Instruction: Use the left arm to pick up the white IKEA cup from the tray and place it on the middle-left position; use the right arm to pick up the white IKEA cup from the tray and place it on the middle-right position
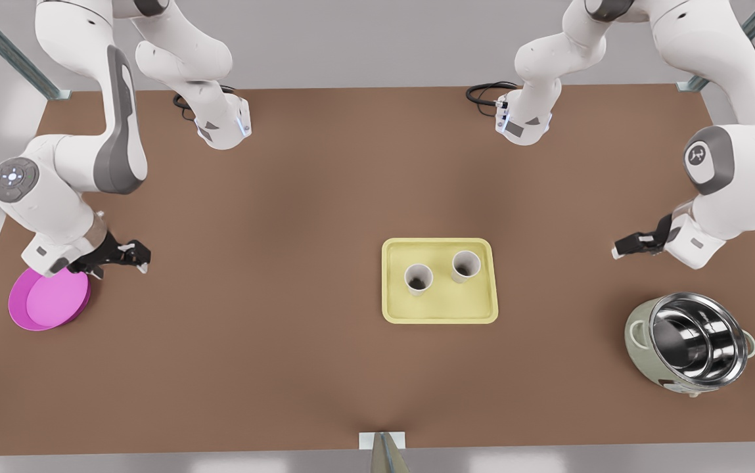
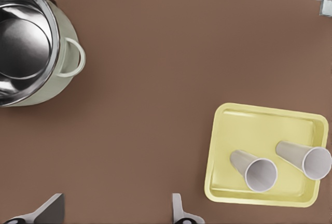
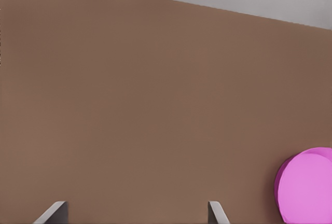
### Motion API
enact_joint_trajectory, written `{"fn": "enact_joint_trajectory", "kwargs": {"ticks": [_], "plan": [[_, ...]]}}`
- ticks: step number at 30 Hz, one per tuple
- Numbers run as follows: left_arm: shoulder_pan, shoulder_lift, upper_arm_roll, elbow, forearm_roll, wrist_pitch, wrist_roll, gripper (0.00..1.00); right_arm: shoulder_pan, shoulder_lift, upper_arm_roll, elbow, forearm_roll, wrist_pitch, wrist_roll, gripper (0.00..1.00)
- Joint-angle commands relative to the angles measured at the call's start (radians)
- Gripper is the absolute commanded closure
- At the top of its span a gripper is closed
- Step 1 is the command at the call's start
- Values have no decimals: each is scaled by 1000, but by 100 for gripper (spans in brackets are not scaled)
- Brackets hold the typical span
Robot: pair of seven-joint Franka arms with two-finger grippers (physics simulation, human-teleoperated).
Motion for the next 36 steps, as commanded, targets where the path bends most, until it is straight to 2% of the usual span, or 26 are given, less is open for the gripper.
{"fn": "enact_joint_trajectory", "kwargs": {"ticks": [1,5,6,7,8,9,10,12,13,14,16,18,19,20,21,23,27,36], "plan": [[6,1,2,1,-31,60,13,0,-1,1,0,2,0,105,-116,0],[-59,-8,-21,-1,-17,50,19,0,63,7,3,3,0,47,-116,0],[-118,-5,-73,-1,-5,20,-4,0,134,7,3,3,0,11,-114,0],[-227,4,-73,2,64,23,-67,0,181,10,3,2,3,-10,-113,0],[-370,117,-73,83,149,47,-292,0,259,22,5,3,0,-30,-113,0],[-419,243,-71,194,198,50,-390,0,341,49,5,14,3,-30,-106,0],[-448,289,-71,208,265,50,-474,0,405,109,5,80,1,-91,-51,0],[-471,347,-71,206,264,55,-481,0,476,255,5,278,-2,-271,39,0],[-456,354,-68,122,258,157,-468,0,484,267,6,296,-3,-274,88,0],[-408,300,-70,-34,252,293,-365,0,505,303,5,326,0,-274,160,0],[-378,283,-70,-76,192,316,-311,0,550,346,12,393,7,-269,360,0],[-376,251,-68,-81,193,311,-313,0,550,441,77,522,83,-262,457,0],[-376,228,-68,-116,193,308,-311,0,553,473,89,572,83,-256,457,0],[-381,133,-68,-286,195,415,-312,0,576,497,91,603,80,-205,458,0],[-379,105,-67,-347,192,469,-314,0,585,517,91,612,80,-182,475,0],[-382,131,-67,-348,187,501,-348,0,606,586,89,706,81,-124,552,0],[-396,202,-68,-346,190,586,-377,0,609,678,164,734,83,74,631,0],[-402,297,-68,-341,193,652,-378,0,675,810,158,764,81,274,727,0]]}}
